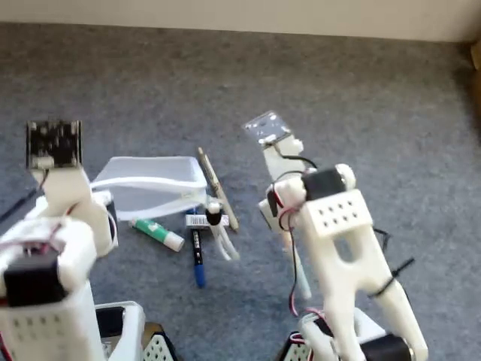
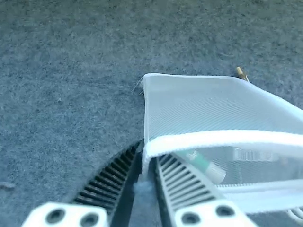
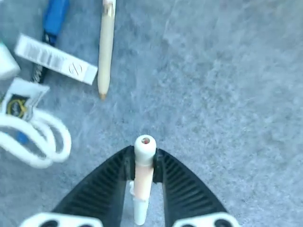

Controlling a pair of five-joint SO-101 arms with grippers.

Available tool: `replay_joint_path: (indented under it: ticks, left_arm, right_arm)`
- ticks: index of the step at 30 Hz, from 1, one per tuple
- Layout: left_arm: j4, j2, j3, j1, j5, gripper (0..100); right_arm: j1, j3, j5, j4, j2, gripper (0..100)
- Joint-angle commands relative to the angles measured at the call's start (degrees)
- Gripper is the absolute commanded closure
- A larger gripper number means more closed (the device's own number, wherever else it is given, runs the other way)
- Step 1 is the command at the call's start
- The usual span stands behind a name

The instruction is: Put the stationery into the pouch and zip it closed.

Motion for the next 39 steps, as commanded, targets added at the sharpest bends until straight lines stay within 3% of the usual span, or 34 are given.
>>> replay_joint_path:
  ticks: [1,7,12,24,33,39]
  left_arm:
    - [1.41,9.01,-9.10,1.10,0.79,99]
    - [3.16,20.00,-19.38,0.92,4.04,99]
    - [3.16,25.89,-25.45,0.92,7.30,99]
    - [2.73,29.76,-27.65,0.92,7.56,99]
    - [2.73,29.67,-27.56,1.19,7.56,99]
    - [2.73,29.67,-27.56,1.19,7.30,99]
  right_arm:
    - [0.66,-0.84,-3.60,-0.22,-7.69,99.3]
    - [0.48,-1.01,-8.26,-1.01,-15.78,99.3]
    - [0.48,-0.48,-13.36,-8.57,-23.60,99.3]
    - [0.31,-0.48,-21.10,-24.04,-34.68,99.3]
    - [-9.45,-0.57,-24.44,-31.52,-36.97,99.3]
    - [-12.00,-0.92,-24.44,-37.93,-36.88,99.3]
